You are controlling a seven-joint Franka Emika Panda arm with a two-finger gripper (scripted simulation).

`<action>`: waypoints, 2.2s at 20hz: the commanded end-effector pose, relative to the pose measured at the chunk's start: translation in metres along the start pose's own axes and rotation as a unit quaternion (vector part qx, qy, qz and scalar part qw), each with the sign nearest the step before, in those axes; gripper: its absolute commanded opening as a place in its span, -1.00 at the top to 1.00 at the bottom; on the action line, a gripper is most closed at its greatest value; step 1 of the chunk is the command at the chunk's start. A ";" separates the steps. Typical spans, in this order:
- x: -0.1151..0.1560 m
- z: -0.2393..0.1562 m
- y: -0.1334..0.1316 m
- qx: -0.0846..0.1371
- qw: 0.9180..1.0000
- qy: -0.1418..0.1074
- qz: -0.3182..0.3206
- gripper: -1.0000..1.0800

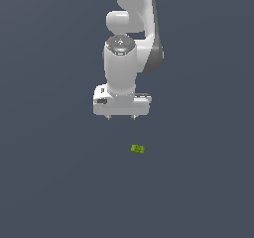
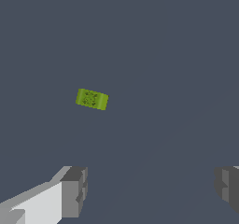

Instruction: Pick up the object and move it to a goal position.

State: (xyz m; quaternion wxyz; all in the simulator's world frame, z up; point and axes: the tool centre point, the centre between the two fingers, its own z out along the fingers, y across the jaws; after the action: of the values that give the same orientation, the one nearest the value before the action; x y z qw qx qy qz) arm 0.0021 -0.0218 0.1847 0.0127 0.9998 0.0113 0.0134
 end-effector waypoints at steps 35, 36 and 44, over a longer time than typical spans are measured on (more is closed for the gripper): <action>0.014 0.036 -0.036 -0.001 0.978 -0.019 -0.206 -0.92; 0.016 0.038 -0.037 -0.001 0.975 -0.019 -0.221 -0.92; 0.028 0.060 -0.047 0.002 0.941 -0.018 -0.337 -0.92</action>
State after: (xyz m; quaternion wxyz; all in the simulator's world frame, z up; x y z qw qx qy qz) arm 0.0286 0.0225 0.1281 0.0148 0.9455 0.3252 -0.0097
